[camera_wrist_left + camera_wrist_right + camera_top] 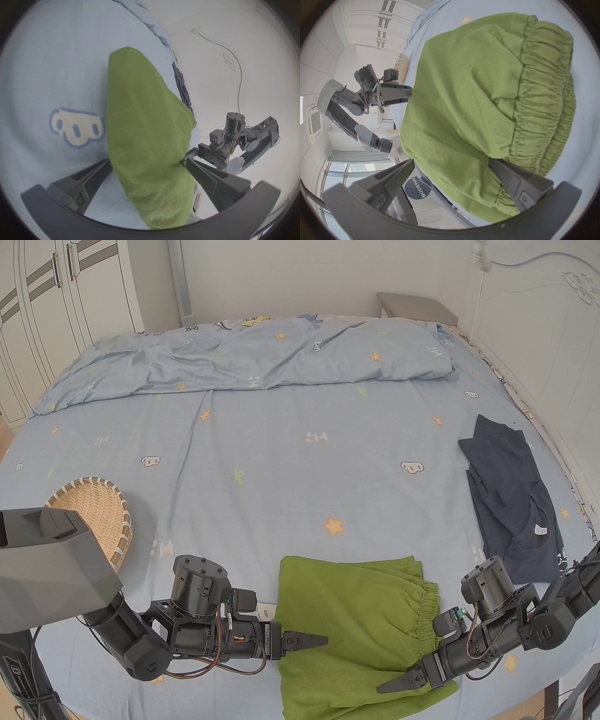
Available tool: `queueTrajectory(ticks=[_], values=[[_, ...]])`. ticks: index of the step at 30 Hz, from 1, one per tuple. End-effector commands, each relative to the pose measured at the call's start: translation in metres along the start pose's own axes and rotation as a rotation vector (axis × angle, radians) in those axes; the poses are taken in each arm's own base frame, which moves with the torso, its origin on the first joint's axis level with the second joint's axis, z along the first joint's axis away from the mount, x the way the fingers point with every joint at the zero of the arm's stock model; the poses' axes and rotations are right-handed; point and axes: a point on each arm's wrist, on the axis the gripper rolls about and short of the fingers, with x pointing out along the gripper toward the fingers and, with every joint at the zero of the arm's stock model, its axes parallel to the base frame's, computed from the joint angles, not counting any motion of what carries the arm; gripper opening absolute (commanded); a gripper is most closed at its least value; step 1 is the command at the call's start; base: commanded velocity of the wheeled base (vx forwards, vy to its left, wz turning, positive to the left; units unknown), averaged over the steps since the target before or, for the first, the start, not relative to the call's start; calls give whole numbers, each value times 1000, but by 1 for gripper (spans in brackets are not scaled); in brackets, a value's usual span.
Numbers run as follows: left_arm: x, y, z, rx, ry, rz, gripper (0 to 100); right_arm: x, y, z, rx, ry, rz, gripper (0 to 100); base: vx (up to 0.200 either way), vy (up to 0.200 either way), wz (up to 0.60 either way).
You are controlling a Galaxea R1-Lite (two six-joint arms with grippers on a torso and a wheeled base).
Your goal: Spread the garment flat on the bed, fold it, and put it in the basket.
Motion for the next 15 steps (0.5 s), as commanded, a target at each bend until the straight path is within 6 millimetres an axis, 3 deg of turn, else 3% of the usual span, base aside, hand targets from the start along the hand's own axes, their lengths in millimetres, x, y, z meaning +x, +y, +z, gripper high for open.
queueTrajectory(ticks=[1, 12, 13, 15], values=[[10, -7, -8, 15, 41, -16, 100, -13, -3, 1, 11, -50, -8, 100, 0, 0, 0], [27, -14, -11, -7, 0, -76, 100, -25, 3, 2, -12, -92, 40, 100, 0, 0, 0], [27, -14, -11, -7, -8, -80, 0, -25, 3, 2, -12, -91, 41, 100, 0, 0, 0], [26, -15, -10, -12, -16, -85, 0, -25, 4, 3, -19, -103, 42, 100, 0, 0, 0]])
